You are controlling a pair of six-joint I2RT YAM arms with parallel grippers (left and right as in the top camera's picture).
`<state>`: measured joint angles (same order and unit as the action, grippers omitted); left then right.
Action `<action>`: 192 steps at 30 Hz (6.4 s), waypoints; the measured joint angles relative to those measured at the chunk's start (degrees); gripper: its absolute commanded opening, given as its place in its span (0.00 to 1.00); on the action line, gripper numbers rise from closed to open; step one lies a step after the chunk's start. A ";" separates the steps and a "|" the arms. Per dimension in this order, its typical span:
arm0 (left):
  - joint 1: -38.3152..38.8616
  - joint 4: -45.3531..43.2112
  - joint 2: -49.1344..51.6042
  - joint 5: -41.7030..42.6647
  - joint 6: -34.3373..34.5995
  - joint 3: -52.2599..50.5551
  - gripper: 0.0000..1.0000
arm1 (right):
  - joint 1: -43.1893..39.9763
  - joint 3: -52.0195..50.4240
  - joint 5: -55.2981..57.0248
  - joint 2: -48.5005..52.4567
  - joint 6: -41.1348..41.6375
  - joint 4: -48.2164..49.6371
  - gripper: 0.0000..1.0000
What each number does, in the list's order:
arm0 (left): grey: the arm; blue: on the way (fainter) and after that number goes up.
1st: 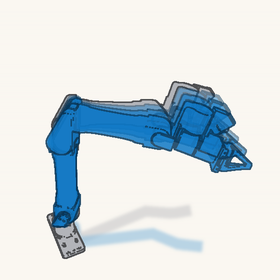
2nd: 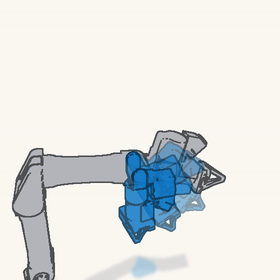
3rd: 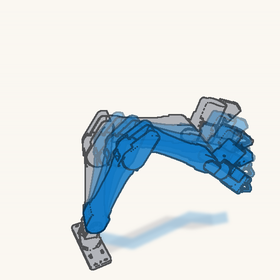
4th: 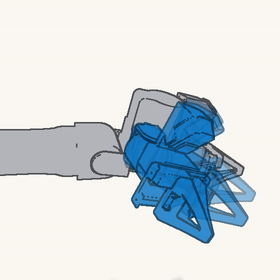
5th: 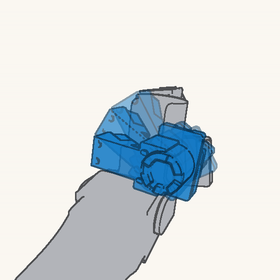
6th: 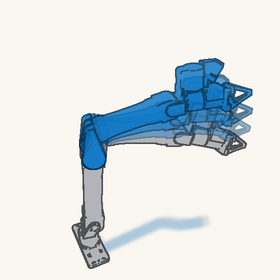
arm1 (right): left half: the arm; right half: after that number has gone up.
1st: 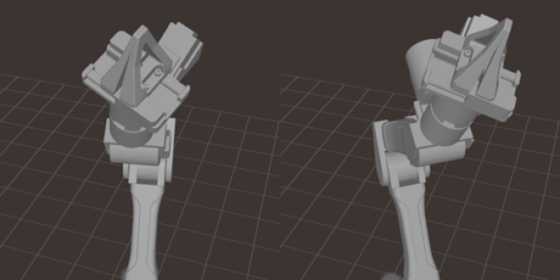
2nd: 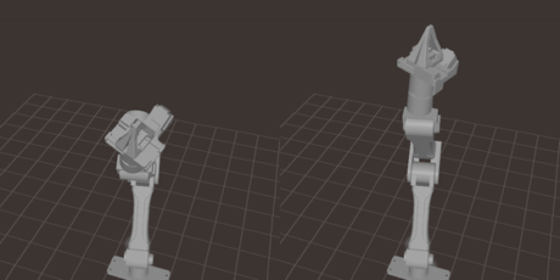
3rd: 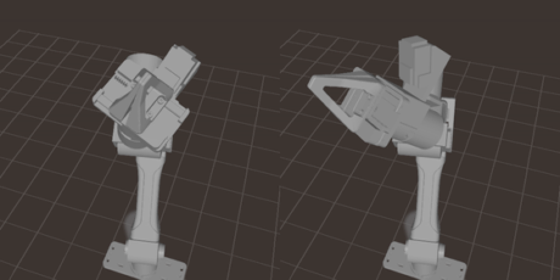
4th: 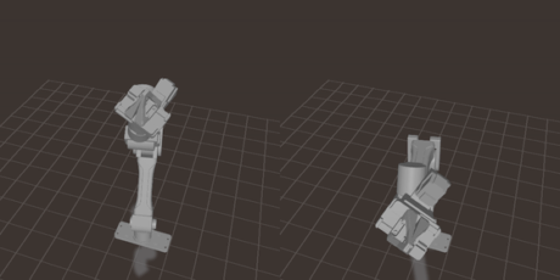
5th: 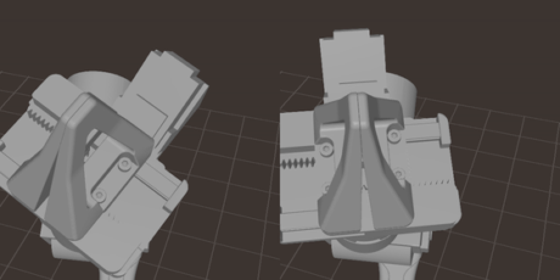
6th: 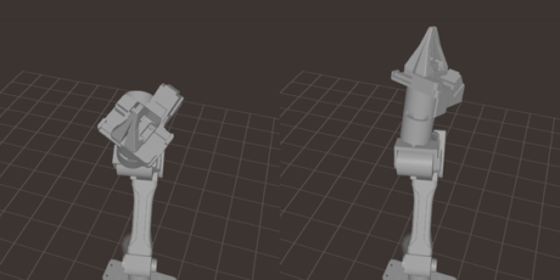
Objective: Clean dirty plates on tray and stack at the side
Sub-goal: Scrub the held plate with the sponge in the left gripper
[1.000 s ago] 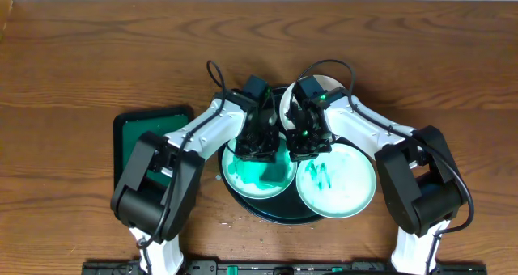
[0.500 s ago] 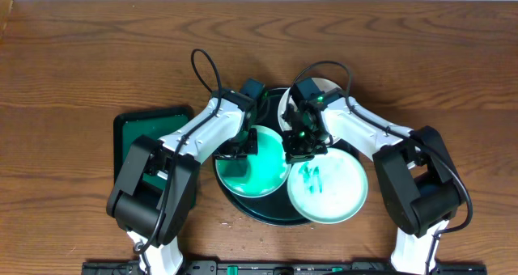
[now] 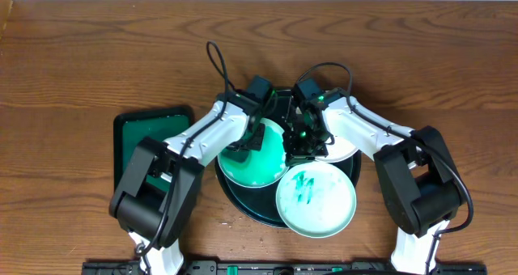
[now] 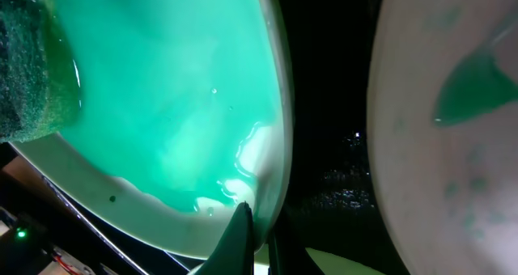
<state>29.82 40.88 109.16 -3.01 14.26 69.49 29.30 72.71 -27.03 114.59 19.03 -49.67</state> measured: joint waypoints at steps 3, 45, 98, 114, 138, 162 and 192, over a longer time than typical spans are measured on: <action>1.46 -0.24 0.02 -1.77 -0.94 -0.04 0.08 | -0.04 0.00 0.00 0.00 0.11 0.00 0.01; -2.34 2.23 0.61 3.58 0.96 2.69 0.07 | 0.09 0.26 9.46 -0.22 4.31 10.86 0.01; -9.68 -0.63 -1.70 4.81 0.26 2.36 0.07 | 0.02 0.52 10.03 -0.22 3.32 8.70 0.01; -3.52 -5.66 -0.92 13.55 0.72 2.21 0.07 | 0.02 0.70 10.05 -0.22 3.34 7.28 0.01; -9.14 -2.03 -3.61 4.96 0.90 2.01 0.07 | 0.02 0.79 10.10 -0.22 3.32 6.88 0.01; -18.18 7.02 -20.26 8.74 -8.15 2.01 0.49 | 0.02 0.79 10.14 -0.22 3.32 6.86 0.01; -11.98 1.66 2.32 27.61 -29.75 1.99 0.14 | 0.02 0.96 9.99 -0.24 3.04 4.35 0.03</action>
<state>17.85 42.54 111.48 24.60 -15.49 71.48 29.32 73.67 -17.04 114.34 22.06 -45.32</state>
